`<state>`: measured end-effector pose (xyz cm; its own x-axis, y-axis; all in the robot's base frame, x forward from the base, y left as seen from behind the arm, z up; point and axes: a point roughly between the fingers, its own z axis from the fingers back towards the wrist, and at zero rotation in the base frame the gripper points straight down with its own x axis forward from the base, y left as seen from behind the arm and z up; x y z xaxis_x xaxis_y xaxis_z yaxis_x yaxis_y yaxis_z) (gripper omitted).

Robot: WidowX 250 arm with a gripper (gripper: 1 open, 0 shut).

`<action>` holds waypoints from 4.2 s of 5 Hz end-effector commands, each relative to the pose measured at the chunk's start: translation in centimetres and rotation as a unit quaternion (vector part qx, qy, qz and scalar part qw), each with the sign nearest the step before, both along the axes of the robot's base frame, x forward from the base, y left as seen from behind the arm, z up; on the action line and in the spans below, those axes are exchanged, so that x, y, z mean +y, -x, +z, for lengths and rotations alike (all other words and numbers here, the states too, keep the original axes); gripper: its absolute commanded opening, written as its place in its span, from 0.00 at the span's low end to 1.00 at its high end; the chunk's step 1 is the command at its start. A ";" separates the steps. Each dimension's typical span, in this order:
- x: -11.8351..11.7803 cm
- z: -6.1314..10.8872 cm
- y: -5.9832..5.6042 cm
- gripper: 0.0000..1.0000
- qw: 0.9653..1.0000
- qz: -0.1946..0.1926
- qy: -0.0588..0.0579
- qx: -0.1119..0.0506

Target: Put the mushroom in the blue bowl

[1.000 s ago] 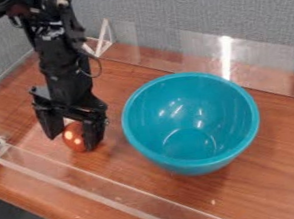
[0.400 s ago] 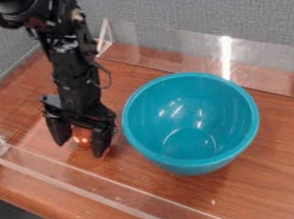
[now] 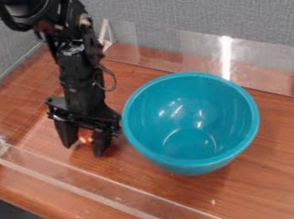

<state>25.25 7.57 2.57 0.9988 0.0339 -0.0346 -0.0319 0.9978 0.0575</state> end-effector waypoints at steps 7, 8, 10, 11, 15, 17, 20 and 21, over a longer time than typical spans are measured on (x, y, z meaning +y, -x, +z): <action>-3.9 12.4 -5.1 0.00 0.989 -0.119 -0.028 -0.088; -3.6 12.0 -4.2 0.00 0.988 -0.132 -0.038 -0.076; -2.2 11.1 -3.9 0.00 0.988 -0.133 -0.046 -0.069; -1.7 10.5 -3.9 0.00 0.987 -0.139 -0.048 -0.067; -6.9 10.6 -4.6 0.00 0.970 -0.228 -0.043 -0.067; -6.2 9.6 -4.8 1.00 0.972 -0.223 -0.037 -0.058; -5.8 10.6 -4.3 1.00 0.978 -0.199 -0.028 -0.049; -5.2 11.1 -4.0 1.00 0.981 -0.186 -0.028 -0.045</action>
